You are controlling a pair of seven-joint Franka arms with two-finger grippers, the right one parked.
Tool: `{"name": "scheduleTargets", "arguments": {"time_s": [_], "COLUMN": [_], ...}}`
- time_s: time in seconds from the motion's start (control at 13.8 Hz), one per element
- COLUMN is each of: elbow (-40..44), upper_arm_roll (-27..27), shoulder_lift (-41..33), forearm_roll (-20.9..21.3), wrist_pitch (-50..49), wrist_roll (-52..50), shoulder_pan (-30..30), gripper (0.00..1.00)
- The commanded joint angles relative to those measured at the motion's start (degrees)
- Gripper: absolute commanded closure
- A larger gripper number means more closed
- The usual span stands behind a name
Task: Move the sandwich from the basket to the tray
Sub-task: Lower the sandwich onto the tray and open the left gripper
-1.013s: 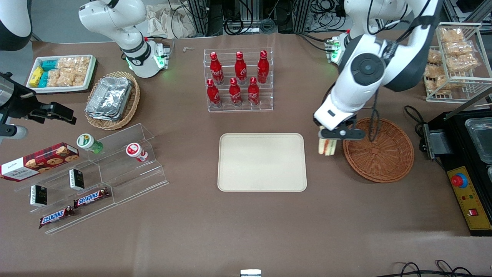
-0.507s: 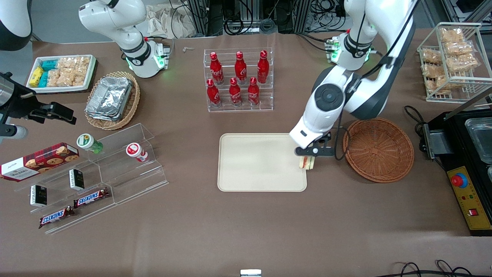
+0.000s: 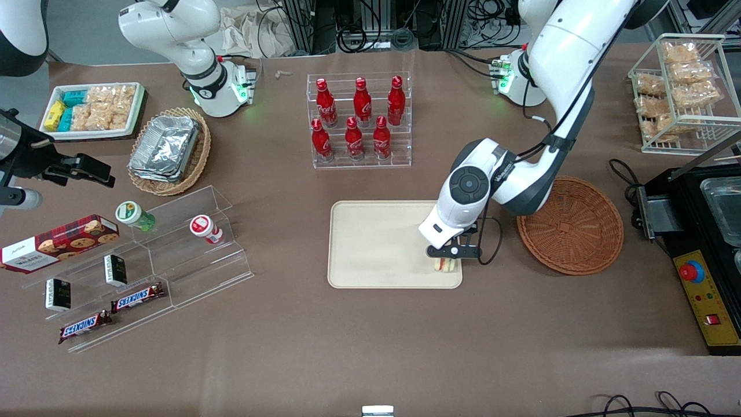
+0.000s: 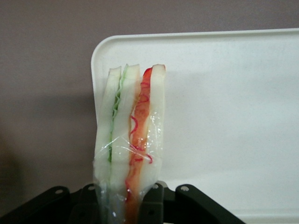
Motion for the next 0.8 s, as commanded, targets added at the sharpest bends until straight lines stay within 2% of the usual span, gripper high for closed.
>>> {"name": "scheduleTargets", "arguments": {"time_s": [0.0,0.14,0.51,0.72], "elbow": [1.8,1.8,1.6,1.7], "upper_arm_roll": [0.1,0.1,0.1,0.1], "shoulder_lift": [2.9,4.5,5.7,5.8], "forearm_roll": [3.0,4.8,4.8,4.9], "wrist_pitch": [2.1,3.3,3.5,3.5], "wrist_roll": [-1.9,-2.9,-2.7,-2.9], "shoulder_pan": [-0.5,-0.5,-0.3,-0.4], "gripper": [1.00,1.00,1.00,0.25]}}
